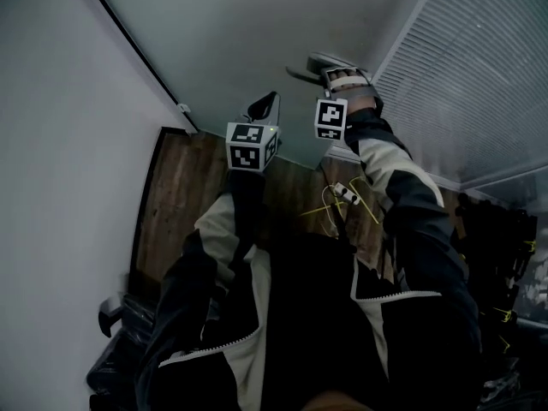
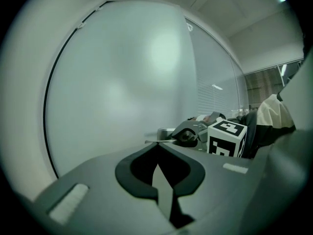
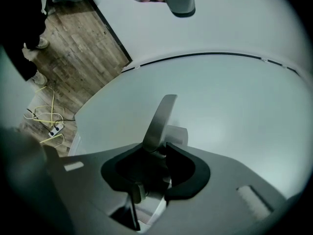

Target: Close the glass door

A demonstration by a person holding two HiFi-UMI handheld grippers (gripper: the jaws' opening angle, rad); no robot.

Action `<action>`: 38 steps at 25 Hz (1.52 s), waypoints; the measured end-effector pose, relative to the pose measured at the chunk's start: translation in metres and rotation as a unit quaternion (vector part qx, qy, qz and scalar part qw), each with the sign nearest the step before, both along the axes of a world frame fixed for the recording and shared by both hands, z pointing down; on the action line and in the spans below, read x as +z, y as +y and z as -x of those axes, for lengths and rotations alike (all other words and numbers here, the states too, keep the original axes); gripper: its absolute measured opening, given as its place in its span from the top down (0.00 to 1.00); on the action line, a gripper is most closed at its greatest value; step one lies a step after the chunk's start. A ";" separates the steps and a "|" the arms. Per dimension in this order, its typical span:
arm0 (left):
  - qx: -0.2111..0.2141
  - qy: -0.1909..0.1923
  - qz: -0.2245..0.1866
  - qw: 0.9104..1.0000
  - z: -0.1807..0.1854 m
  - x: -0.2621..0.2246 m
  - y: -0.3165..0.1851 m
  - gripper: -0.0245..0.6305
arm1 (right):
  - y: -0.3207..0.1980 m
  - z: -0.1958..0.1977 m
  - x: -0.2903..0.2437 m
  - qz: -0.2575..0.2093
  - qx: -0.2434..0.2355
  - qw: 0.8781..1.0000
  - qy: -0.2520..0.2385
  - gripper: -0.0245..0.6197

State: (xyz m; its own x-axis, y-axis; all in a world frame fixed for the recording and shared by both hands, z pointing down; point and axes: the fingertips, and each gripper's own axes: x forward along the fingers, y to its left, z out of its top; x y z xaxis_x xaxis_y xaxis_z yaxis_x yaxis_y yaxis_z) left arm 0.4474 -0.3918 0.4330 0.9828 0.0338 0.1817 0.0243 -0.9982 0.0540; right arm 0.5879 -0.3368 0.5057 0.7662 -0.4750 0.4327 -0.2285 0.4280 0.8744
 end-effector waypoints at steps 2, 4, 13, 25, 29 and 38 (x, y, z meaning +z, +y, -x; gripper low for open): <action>-0.004 -0.005 -0.003 1.000 -0.010 0.001 0.001 0.96 | -0.003 -0.021 0.000 0.002 0.000 1.000 0.005 0.76; -0.005 -0.009 -0.004 1.000 -0.018 0.004 0.004 0.96 | -0.005 -0.040 0.000 0.006 0.002 1.000 0.010 0.76; -0.013 -0.019 -0.009 1.000 -0.028 0.012 0.001 0.96 | -0.018 -0.099 -0.001 0.006 0.036 0.999 0.010 0.75; -0.024 -0.029 -0.013 0.999 -0.029 0.017 -0.012 0.96 | -0.022 -0.115 -0.001 -0.023 0.053 0.998 -0.009 0.74; -0.018 -0.023 -0.008 1.000 -0.028 0.013 -0.014 0.96 | -0.015 -0.104 -0.012 -0.058 0.072 0.995 -0.039 0.66; 0.014 -0.002 0.017 1.000 -0.040 0.002 -0.013 0.96 | 0.020 -0.010 -0.067 -0.370 0.117 0.887 -0.252 0.95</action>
State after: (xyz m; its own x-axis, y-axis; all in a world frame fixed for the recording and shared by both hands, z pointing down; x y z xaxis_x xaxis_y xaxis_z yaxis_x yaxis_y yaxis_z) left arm 0.4876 -0.4047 0.4351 0.9806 0.0668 0.1844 0.0511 -0.9947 0.0887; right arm 0.5976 -0.3170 0.4386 0.6790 -0.6255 0.3844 -0.6769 -0.3306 0.6576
